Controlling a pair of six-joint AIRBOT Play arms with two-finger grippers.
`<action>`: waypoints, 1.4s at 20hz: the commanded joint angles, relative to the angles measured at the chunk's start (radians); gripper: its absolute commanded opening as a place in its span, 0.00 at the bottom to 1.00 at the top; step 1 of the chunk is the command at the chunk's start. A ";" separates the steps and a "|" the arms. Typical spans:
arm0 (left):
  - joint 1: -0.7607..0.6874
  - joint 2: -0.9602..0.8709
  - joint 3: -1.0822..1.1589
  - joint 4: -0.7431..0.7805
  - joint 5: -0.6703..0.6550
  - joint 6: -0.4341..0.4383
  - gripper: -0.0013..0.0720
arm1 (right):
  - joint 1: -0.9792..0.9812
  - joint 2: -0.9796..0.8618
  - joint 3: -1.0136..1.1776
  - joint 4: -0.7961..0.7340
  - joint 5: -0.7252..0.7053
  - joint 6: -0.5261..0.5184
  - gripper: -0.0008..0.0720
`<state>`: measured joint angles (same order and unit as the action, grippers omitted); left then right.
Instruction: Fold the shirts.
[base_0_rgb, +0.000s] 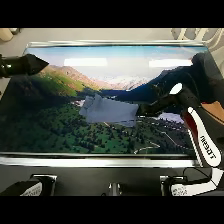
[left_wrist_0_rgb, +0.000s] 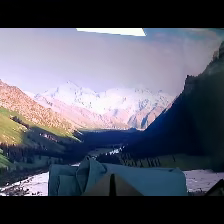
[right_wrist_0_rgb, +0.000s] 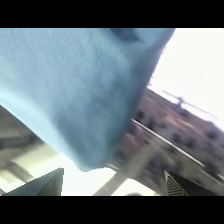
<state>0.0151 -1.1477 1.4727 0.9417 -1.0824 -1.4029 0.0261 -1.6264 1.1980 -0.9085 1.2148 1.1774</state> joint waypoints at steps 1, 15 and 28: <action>-0.040 0.000 -0.034 0.005 -0.002 0.000 0.05 | 0.024 -0.044 -0.059 0.146 -0.129 0.012 0.94; -0.058 0.000 -0.034 0.006 0.023 0.012 0.05 | -0.328 0.100 0.412 0.272 0.199 -0.119 0.03; -0.058 0.000 -0.034 0.005 0.063 0.040 0.05 | -1.174 0.214 0.647 0.138 0.631 -0.074 0.03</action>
<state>-0.0425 -1.1477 1.4395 0.9470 -1.0241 -1.3815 -1.0023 -1.4288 1.8309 -0.6868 1.7374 1.0996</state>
